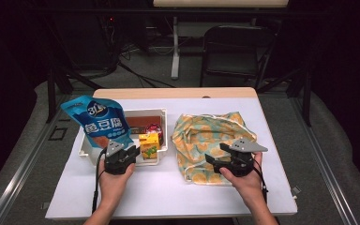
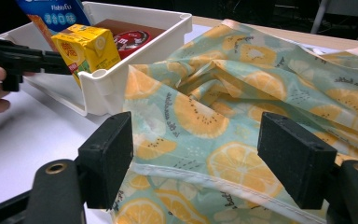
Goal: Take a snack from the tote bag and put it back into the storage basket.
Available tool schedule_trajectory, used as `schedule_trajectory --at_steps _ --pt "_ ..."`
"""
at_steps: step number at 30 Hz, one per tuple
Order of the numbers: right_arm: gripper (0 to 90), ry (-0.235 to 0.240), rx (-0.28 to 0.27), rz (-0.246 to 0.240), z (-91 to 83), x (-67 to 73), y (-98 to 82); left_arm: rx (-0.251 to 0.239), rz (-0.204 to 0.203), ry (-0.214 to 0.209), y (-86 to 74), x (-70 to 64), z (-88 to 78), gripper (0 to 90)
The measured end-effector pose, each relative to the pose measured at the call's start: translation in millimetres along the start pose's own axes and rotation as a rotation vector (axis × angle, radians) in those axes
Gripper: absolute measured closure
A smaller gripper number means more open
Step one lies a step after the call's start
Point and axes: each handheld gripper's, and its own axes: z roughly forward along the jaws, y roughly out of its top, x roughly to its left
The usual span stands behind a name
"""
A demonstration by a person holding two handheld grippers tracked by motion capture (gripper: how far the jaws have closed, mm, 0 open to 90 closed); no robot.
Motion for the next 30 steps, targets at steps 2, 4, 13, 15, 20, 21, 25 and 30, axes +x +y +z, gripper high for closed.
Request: schedule_trajectory --at_steps 2,4,13,15,20,21,25,30 --pt "25.7 0.001 0.000 0.000 -0.8 -0.7 -0.3 -0.027 0.016 -0.015 -0.4 0.7 -7.0 61.5" --pt "25.6 -0.004 0.000 -0.003 -1.6 -0.7 -0.5 -0.043 0.020 -0.034 -0.5 1.5 -10.6 53.8" --pt "24.3 -0.017 0.007 -0.010 -2.4 -1.5 -3.5 -0.059 0.064 -0.089 -2.2 4.2 -33.2 13.7" --pt "23.7 -0.022 0.004 -0.005 -3.0 -1.8 -4.8 -0.065 0.066 -0.106 -1.7 5.4 -37.6 8.6" --pt "22.6 -0.034 0.003 -0.001 -6.1 -4.8 -7.6 -0.069 0.078 -0.124 -1.8 11.1 -46.5 0.4" --pt "22.4 -0.034 0.006 -0.002 -7.2 -5.7 -8.1 -0.069 0.079 -0.128 -2.0 12.6 -48.0 0.0" --pt "21.5 -0.044 0.005 -0.007 -10.5 -8.0 -10.9 -0.072 0.077 -0.134 -2.7 17.5 -54.1 0.0" --pt "21.2 -0.053 0.003 -0.006 -15.1 -11.8 -15.2 -0.081 0.079 -0.129 -3.8 22.0 -60.3 0.0"
